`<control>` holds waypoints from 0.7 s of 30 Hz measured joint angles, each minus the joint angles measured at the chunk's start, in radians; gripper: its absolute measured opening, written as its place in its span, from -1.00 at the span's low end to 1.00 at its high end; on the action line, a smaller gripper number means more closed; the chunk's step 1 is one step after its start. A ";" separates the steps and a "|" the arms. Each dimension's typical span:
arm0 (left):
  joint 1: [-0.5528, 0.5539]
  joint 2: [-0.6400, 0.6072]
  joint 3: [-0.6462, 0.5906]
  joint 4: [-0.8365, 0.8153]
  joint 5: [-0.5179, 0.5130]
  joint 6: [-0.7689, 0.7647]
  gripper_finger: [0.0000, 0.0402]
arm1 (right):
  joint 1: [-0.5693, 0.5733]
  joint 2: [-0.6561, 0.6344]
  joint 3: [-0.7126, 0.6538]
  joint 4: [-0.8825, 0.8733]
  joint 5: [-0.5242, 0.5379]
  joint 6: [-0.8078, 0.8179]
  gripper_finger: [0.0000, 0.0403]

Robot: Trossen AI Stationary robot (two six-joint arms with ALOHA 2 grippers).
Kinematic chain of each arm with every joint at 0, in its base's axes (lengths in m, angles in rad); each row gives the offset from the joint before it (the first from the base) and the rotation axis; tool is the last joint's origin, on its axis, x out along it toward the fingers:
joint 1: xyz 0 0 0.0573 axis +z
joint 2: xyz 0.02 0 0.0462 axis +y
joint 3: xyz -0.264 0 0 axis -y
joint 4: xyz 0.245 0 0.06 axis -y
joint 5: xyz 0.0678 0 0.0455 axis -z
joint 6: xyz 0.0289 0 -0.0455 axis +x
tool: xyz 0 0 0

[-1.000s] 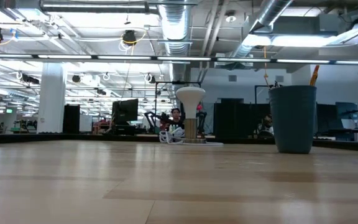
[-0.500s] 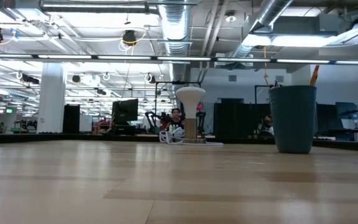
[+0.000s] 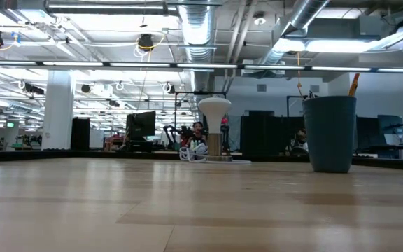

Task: Pick & Place Paint Supplies
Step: Put the large pink paint bottle into the transparent bin

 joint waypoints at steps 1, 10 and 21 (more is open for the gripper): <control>0.000 0.000 0.000 -0.001 0.001 0.000 -0.09 | -0.003 -0.001 -0.001 -0.001 -0.005 0.017 0.45; -0.001 0.000 0.000 -0.004 0.000 0.000 -0.09 | -0.019 -0.019 0.000 0.004 -0.016 0.028 0.27; -0.003 -0.004 -0.001 0.011 -0.007 0.021 0.00 | -0.003 -0.019 0.000 -0.016 0.048 0.013 -0.26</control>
